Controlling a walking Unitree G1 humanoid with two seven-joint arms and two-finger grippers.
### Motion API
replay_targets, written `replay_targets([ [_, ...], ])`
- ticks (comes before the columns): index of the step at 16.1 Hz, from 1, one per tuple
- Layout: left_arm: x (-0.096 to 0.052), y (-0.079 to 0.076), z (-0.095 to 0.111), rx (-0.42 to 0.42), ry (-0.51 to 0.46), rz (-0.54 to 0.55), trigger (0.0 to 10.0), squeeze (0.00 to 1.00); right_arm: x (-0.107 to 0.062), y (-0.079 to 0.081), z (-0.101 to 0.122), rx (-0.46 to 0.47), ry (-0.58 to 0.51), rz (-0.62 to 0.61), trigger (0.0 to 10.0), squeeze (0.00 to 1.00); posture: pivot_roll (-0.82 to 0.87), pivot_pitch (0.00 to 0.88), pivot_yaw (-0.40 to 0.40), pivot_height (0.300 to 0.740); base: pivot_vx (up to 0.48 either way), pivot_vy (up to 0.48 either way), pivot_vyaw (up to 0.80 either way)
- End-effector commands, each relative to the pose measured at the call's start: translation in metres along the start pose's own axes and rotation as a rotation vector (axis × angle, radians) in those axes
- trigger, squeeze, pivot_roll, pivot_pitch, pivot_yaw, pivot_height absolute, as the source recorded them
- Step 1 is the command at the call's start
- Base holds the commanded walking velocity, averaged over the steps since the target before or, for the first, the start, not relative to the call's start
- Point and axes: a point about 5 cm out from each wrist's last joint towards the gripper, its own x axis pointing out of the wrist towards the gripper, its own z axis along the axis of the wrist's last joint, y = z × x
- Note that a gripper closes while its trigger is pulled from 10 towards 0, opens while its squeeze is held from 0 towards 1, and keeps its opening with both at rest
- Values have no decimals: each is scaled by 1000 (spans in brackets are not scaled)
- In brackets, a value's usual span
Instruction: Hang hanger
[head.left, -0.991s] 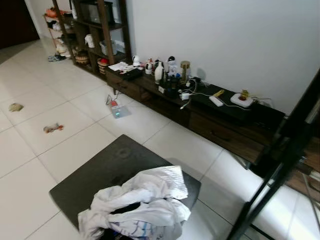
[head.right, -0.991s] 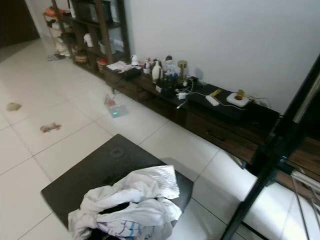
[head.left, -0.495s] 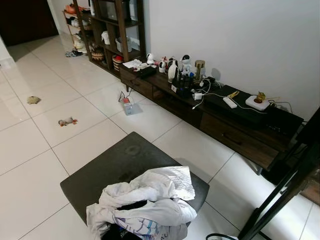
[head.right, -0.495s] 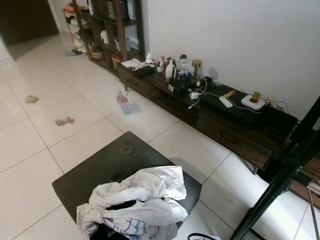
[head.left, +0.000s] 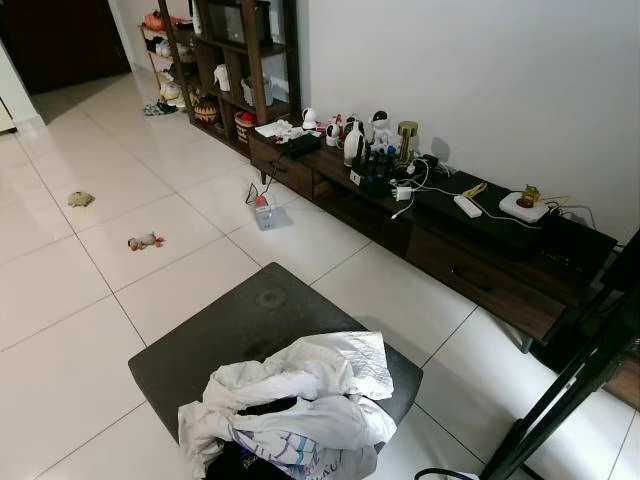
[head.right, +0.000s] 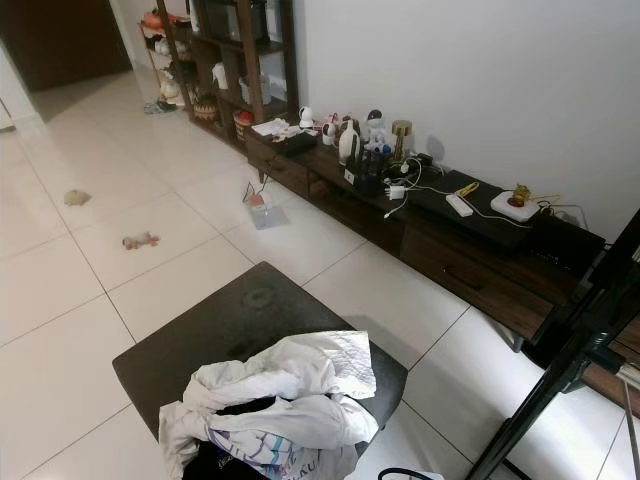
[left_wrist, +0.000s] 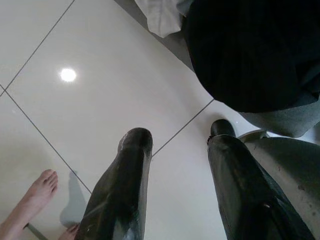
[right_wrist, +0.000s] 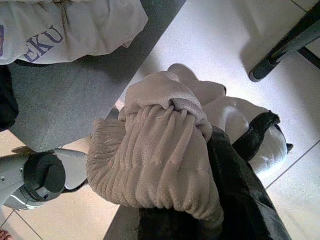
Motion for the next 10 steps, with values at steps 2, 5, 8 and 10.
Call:
replay_targets([
  [2, 0, -1, -2, -2, 16, -6, 10000, 0, 0, 0, -1, 2, 0, 2, 10000, 0, 18, 54, 1, 740, -255, 0, 0],
  [5, 0, 0, -2, -3, 15, -8, 10000, 0, 0, 0, -1, 1, -1, 2, 10000, 0, 17, 58, 1, 740, -295, 0, 0],
  [8, 0, 0, 0, -3, 13, -8, 10000, 0, 0, -1, 0, 2, -4, 6, 10000, 0, 15, 59, 1, 740, -300, 0, 0],
  [10, 0, 0, 0, -4, 13, -9, 10000, 0, 0, -1, 0, 2, -4, 6, 10000, 0, 15, 59, 0, 740, -304, 0, 0],
])
